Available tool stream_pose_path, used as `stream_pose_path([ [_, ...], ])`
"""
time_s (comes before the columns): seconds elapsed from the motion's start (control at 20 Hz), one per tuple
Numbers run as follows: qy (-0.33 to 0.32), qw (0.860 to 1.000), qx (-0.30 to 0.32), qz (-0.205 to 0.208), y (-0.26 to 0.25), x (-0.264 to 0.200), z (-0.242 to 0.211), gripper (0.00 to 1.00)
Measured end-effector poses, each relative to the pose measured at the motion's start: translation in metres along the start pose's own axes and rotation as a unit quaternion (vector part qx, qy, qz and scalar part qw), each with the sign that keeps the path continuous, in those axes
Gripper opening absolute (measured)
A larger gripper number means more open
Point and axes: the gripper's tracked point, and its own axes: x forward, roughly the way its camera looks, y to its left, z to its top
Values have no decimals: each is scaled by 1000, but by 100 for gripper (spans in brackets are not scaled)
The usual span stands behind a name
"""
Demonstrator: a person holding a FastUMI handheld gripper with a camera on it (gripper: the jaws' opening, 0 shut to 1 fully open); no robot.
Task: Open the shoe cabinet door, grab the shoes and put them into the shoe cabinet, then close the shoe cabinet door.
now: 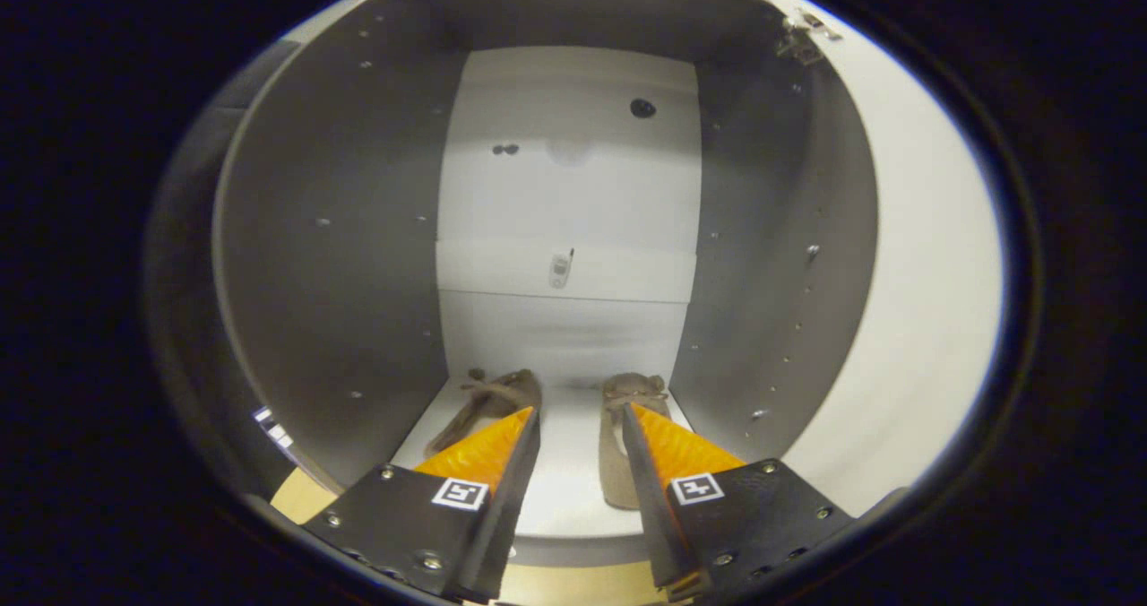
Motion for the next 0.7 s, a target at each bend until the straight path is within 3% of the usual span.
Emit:
stream_pose_path([
  [0.4,-31,999,27,28,-7,-137,-3,60],
  [0.6,-40,999,24,8,-20,-210,-9,60],
  [0.7,-54,998,31,-24,-39,-247,-13,60],
])
